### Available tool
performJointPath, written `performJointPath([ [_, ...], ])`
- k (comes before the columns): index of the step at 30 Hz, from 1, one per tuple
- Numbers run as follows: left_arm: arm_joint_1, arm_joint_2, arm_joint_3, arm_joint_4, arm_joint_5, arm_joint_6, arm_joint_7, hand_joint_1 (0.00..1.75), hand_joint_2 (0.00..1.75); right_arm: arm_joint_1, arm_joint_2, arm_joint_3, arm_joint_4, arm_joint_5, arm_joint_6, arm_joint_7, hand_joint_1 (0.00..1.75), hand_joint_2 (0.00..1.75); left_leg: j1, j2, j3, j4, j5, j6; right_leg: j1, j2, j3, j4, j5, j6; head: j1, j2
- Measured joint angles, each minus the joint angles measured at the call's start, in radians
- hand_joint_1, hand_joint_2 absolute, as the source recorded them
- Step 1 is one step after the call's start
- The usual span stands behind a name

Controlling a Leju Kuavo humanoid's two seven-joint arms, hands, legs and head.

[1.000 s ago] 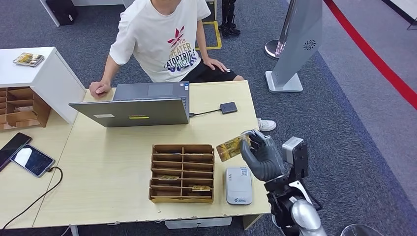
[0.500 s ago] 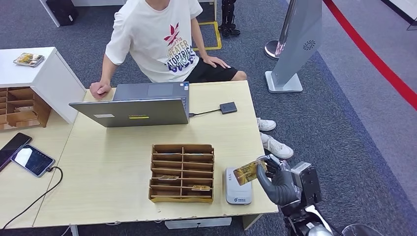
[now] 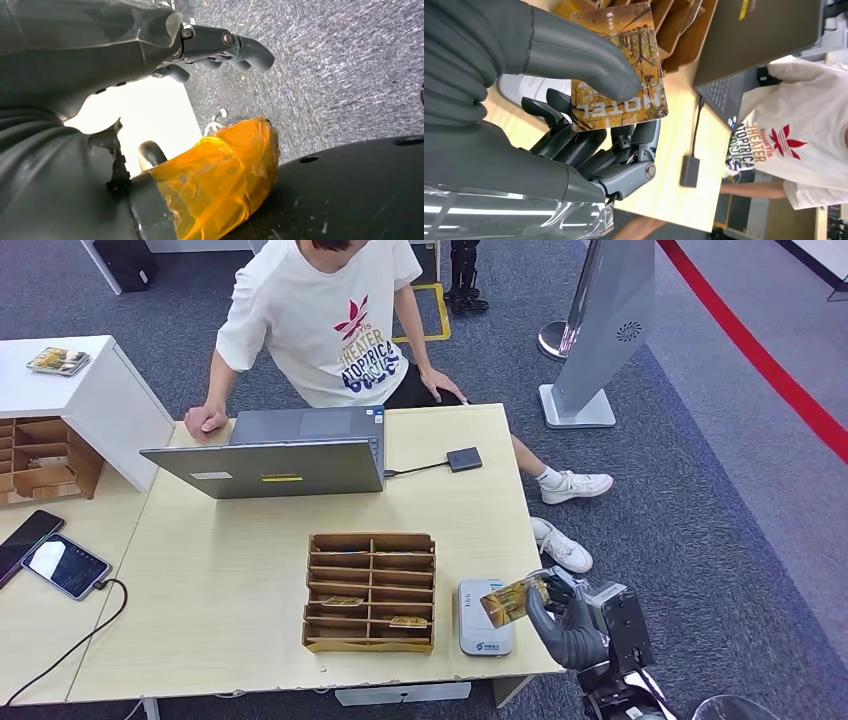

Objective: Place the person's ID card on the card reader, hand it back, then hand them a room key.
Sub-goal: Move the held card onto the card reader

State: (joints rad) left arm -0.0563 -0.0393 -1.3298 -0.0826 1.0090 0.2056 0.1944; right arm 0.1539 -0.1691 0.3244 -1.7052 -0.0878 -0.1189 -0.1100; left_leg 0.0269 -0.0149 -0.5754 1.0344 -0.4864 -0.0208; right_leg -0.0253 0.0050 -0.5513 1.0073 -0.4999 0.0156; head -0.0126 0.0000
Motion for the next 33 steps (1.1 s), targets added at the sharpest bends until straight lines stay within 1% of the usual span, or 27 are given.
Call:
performJointPath([
  [5,0.0,-0.001,0.0,0.0,-0.001,0.001,-0.001,0.0,0.0,-0.031,0.0,0.047,0.023,0.132,-0.027,0.035,1.75,1.75,0.0,0.0,0.0,0.0,0.0,0.0,0.0,0.0,0.0,0.0,0.0,0.0,0.0,0.0],
  [9,-0.002,-0.001,0.0,0.0,-0.008,0.0,0.001,0.0,0.0,-0.098,0.008,0.101,0.093,0.248,-0.042,0.078,1.75,1.75,0.0,0.001,0.001,0.0,0.001,0.0,0.0,0.0,0.0,0.0,0.0,0.0,0.0,0.0],
  [12,-0.003,-0.001,0.0,0.0,-0.01,-0.001,0.007,0.0,0.0,-0.142,0.021,0.131,0.152,0.307,-0.062,0.097,1.75,1.75,0.0,0.0,0.001,0.0,0.001,0.0,0.0,0.0,0.001,0.0,0.0,0.0,0.0,0.0],
  [16,-0.003,0.0,0.0,0.0,-0.01,-0.006,0.01,0.0,0.0,-0.176,0.032,0.15,0.2,0.339,-0.077,0.109,1.75,1.75,0.0,0.0,0.0,0.0,0.0,0.0,0.0,0.0,0.0,0.0,0.0,0.0,0.0,0.0],
  [22,-0.004,0.002,-0.001,0.0,-0.01,-0.011,0.012,0.0,0.0,-0.193,0.042,0.152,0.234,0.365,-0.081,0.121,1.75,1.75,0.0,0.0,0.0,0.0,0.0,0.0,0.0,0.0,0.0,0.0,0.0,0.0,0.0,0.0],
  [28,-0.007,0.002,-0.007,0.0,-0.013,-0.013,0.021,0.0,0.0,-0.241,0.072,0.159,0.294,0.399,-0.082,0.135,1.75,1.75,0.0,0.0,0.001,0.0,0.001,0.0,0.0,0.0,0.0,0.0,0.0,0.0,0.0,0.0],
  [33,-0.01,0.004,-0.014,0.0,-0.013,-0.018,0.027,0.0,0.0,-0.263,0.086,0.16,0.341,0.44,-0.088,0.141,1.75,1.75,0.0,0.0,0.001,0.0,0.001,0.0,0.0,0.0,0.001,0.001,0.0,0.0,0.0,0.0],
])
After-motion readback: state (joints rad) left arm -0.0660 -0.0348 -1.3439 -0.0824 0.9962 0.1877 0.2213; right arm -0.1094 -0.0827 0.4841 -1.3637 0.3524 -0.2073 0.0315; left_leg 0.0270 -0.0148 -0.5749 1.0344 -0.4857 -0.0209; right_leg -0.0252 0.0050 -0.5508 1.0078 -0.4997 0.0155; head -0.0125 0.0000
